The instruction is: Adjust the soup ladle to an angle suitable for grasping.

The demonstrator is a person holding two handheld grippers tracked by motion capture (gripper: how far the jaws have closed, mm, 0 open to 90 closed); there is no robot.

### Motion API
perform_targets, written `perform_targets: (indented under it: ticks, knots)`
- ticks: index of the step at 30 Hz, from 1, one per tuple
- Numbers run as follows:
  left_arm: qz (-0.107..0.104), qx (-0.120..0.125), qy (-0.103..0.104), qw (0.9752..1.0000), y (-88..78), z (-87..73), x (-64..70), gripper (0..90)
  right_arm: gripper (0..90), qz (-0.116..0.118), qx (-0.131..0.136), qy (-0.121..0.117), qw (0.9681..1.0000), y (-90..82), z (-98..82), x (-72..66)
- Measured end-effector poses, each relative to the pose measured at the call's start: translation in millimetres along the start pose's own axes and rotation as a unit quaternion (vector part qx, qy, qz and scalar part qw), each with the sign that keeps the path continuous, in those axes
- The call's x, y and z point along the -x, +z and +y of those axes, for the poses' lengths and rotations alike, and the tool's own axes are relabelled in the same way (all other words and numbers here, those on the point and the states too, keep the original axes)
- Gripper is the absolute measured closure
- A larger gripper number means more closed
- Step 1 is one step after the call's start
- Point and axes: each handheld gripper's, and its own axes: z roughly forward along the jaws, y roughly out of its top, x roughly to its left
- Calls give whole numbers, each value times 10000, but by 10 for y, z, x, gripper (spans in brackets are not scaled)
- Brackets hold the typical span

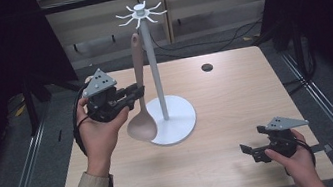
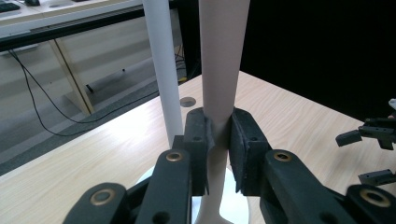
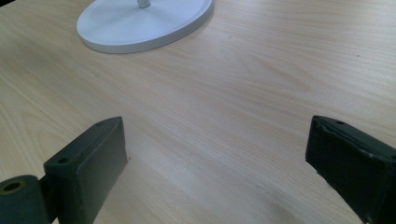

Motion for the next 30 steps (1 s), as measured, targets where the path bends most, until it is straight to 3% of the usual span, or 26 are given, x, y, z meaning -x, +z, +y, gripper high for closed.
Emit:
perform_targets:
  ticks: [30]
  knots:
    - [118,-32,-43,9999,150,151,-58,781,48,33,9,4,10000,0,5,8]
